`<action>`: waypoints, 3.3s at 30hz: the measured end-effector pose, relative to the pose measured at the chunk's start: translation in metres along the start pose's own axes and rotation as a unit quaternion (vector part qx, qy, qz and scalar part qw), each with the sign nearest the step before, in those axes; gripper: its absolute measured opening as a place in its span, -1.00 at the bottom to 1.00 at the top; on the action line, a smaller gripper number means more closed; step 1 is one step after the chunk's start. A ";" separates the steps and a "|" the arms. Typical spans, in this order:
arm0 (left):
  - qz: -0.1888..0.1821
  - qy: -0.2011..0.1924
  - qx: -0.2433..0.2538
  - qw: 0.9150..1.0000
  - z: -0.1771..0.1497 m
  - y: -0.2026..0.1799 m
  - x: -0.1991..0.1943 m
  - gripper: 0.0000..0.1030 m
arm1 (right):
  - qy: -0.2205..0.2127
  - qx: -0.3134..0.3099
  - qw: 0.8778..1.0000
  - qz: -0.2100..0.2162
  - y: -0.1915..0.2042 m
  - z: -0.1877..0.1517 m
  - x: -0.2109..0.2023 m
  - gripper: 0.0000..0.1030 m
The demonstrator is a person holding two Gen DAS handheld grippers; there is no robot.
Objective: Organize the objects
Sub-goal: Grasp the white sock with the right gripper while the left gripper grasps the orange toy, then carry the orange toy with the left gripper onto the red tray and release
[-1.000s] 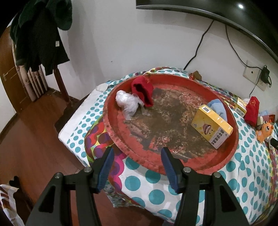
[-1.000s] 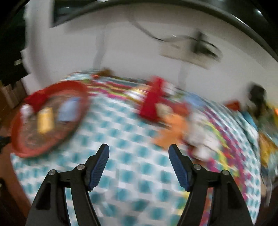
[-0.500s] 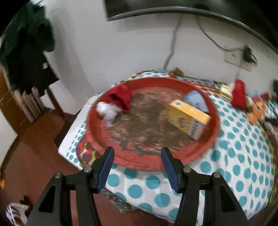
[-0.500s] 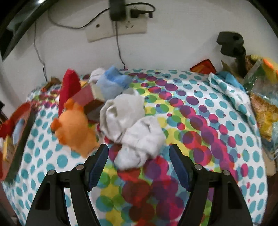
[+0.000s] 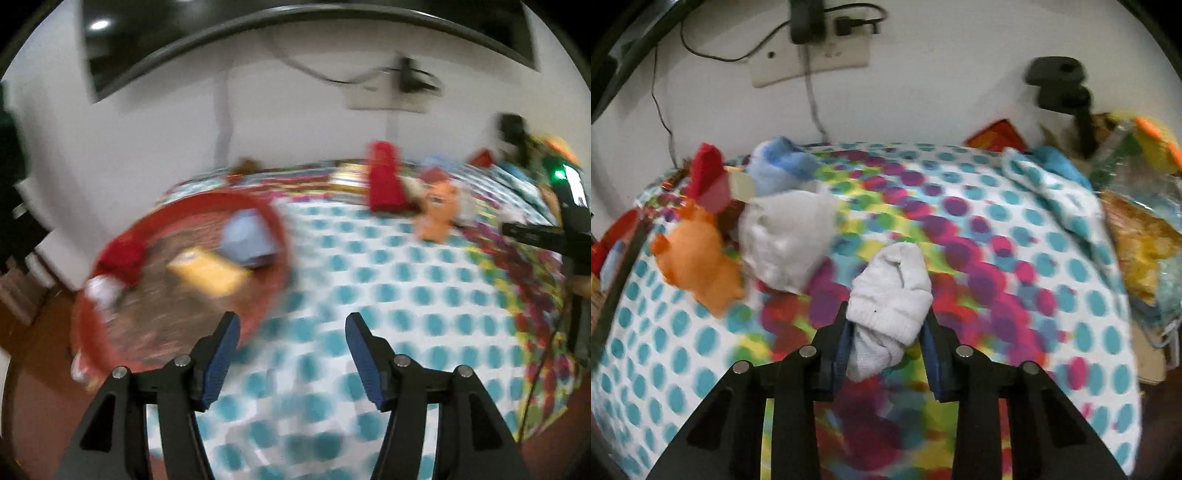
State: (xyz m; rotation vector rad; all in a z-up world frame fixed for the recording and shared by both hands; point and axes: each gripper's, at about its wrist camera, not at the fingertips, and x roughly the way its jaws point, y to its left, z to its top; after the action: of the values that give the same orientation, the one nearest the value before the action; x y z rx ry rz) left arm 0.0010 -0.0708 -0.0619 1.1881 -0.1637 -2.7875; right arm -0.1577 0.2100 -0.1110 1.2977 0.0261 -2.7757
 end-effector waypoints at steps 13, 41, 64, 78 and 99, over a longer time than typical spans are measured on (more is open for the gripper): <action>-0.149 0.036 0.029 0.988 0.060 -0.117 0.080 0.19 | 0.007 -0.010 1.000 -0.021 -0.012 -0.005 -0.001 -0.36; -0.131 0.044 0.015 0.990 0.099 -0.128 0.130 -0.22 | 0.010 0.004 1.000 -0.007 -0.012 -0.006 -0.001 -0.33; -0.080 0.037 0.022 0.996 0.054 -0.058 0.058 -0.22 | 0.011 0.000 1.000 -0.011 -0.014 -0.005 0.001 -0.31; -0.036 0.029 -0.021 0.999 0.051 0.020 0.033 -0.21 | 0.011 0.000 1.000 -0.011 -0.013 -0.004 0.002 -0.30; 0.081 0.057 -0.117 0.988 0.027 0.184 0.036 -0.21 | 0.012 -0.001 1.000 -0.014 -0.011 -0.004 0.002 -0.28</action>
State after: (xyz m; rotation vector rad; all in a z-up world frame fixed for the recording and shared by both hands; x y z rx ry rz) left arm -0.0330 -0.2556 -0.0425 1.2115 0.0729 -2.5085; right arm -0.1569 0.2212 -0.1150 1.3395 0.0485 -2.7823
